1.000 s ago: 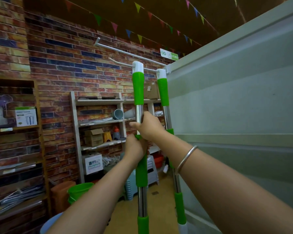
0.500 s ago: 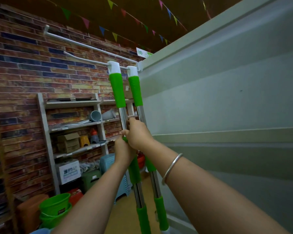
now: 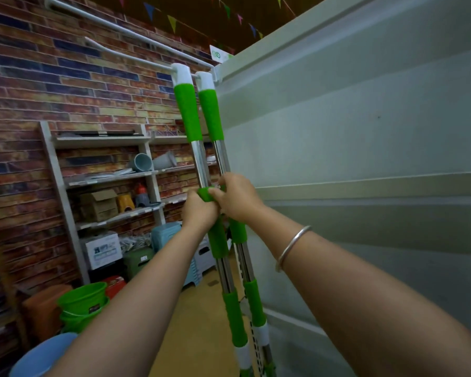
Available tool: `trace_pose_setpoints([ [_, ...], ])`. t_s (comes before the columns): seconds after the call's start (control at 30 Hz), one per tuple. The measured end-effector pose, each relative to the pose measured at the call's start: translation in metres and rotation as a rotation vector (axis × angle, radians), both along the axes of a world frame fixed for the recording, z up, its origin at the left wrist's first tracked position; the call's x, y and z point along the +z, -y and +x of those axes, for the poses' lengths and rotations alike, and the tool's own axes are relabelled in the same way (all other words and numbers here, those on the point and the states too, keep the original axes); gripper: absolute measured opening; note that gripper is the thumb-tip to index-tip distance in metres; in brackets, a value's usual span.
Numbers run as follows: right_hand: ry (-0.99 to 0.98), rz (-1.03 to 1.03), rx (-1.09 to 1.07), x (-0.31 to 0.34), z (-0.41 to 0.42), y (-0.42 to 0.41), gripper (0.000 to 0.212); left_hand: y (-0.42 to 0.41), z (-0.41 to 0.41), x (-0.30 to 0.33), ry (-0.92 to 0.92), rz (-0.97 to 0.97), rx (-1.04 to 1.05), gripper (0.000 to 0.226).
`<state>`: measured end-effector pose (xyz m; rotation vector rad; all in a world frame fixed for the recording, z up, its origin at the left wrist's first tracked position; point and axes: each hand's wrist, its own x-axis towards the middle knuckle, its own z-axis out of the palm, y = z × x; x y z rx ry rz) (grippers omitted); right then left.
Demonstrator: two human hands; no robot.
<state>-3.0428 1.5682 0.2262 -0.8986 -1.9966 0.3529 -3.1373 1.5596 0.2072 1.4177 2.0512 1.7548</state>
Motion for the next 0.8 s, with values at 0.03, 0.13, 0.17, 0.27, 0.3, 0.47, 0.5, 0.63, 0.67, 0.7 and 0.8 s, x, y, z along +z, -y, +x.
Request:
trace_pose_setpoints([
  [0.03,0.009,-0.008,-0.007,-0.005,0.006,0.0,0.032,0.003,-0.001,-0.003,0.001,-0.032,-0.01,0.042],
  [0.13,0.044,-0.047,-0.015,-0.022,0.029,0.008,0.03,0.022,0.003,-0.018,-0.007,-0.145,-0.014,0.054],
  [0.17,0.066,-0.059,-0.013,-0.028,0.037,0.013,0.031,0.033,0.007,-0.023,-0.014,-0.173,-0.005,0.058],
  [0.27,0.131,-0.108,0.01,-0.048,0.062,0.036,0.035,0.066,0.019,-0.038,-0.009,-0.256,0.042,0.069],
  [0.3,0.141,-0.137,0.017,-0.055,0.071,0.045,0.036,0.081,0.025,-0.043,-0.001,-0.287,0.056,0.071],
  [0.47,0.199,-0.219,0.038,-0.097,0.12,0.097,0.043,0.158,0.062,-0.067,0.021,-0.313,0.11,0.058],
  [0.5,0.21,-0.241,0.053,-0.106,0.131,0.109,0.042,0.174,0.071,-0.074,0.035,-0.319,0.117,0.037],
  [0.63,0.243,-0.334,0.102,-0.14,0.173,0.159,0.04,0.239,0.117,-0.1,0.086,-0.336,0.131,0.015],
  [0.67,0.236,-0.354,0.114,-0.147,0.183,0.173,0.038,0.254,0.127,-0.108,0.096,-0.346,0.148,0.025],
  [0.7,0.225,-0.379,0.125,-0.152,0.193,0.188,0.037,0.265,0.135,-0.116,0.109,-0.356,0.158,0.034],
  [0.8,0.215,-0.436,0.172,-0.17,0.218,0.23,0.036,0.301,0.163,-0.133,0.104,-0.384,0.133,0.035],
])
